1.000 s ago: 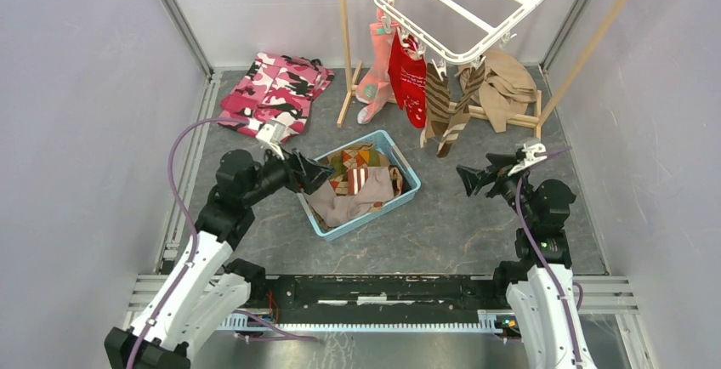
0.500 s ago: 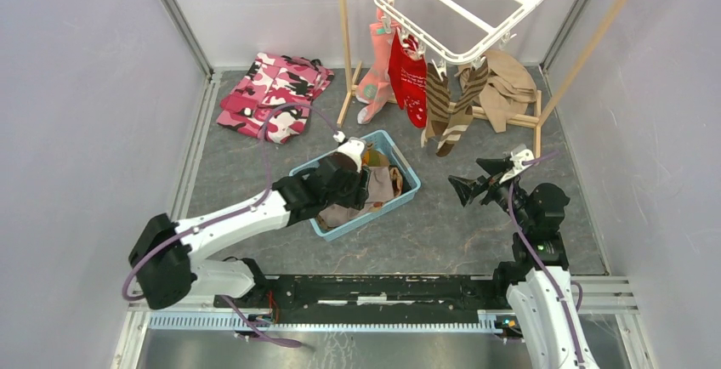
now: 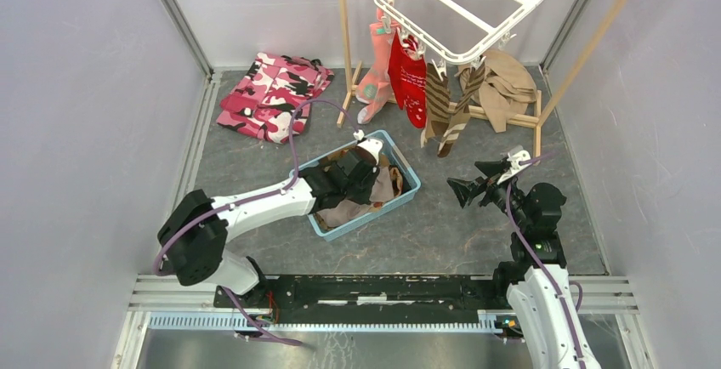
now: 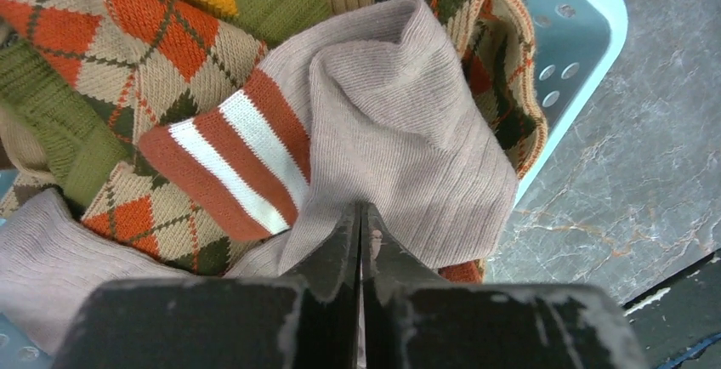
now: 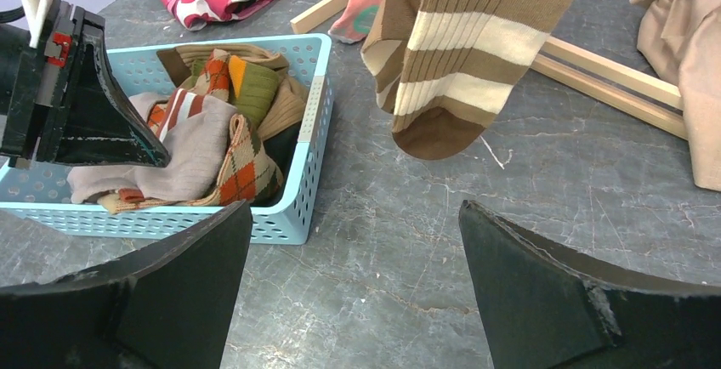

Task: Clip the socks to the hanger
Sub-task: Pick up the sock from the bin.

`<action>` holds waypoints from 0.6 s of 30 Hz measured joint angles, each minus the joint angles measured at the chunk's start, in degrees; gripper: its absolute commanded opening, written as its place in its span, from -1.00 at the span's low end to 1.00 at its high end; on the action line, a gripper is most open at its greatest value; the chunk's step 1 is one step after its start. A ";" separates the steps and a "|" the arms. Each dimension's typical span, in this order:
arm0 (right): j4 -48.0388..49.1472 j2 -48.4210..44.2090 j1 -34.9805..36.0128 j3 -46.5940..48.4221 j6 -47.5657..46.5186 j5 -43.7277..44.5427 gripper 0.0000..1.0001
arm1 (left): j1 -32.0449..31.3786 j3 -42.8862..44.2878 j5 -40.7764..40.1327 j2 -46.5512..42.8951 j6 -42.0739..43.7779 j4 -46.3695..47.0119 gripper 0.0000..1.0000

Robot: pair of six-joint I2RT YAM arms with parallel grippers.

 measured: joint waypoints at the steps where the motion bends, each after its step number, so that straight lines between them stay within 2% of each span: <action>1: 0.02 -0.02 0.00 0.00 0.00 0.00 0.96 | 0.00 0.22 0.04 0.02 0.09 -0.35 -0.96; 8: 0.00 -0.11 0.00 0.00 0.00 0.00 0.96 | 0.02 3.50 -1.81 -5.18 2.60 -2.56 -0.96; 9: 0.00 -0.11 0.00 0.00 0.00 0.00 0.96 | 0.13 4.35 -2.21 -6.86 3.41 -2.67 -0.89; 10: 0.00 -0.11 0.00 0.00 0.00 0.00 0.96 | 0.31 4.98 -2.36 -8.15 3.89 -2.64 -0.65; 11: 0.00 -0.11 0.00 0.00 0.02 0.00 0.96 | 0.66 5.60 -2.38 -9.51 4.37 -2.51 -0.29; 12: 0.02 -0.13 0.00 0.00 0.02 0.00 0.96 | 1.07 6.12 -2.36 -10.67 4.81 -2.36 -0.10; 14: 0.02 -0.17 0.00 0.00 0.02 0.00 0.96 | 2.27 6.40 -2.38 -11.85 5.49 -1.90 0.04; 18: 0.02 -0.37 0.00 -0.02 0.02 0.00 0.96 | 5.18 5.60 -2.01 -9.88 4.46 -1.68 0.11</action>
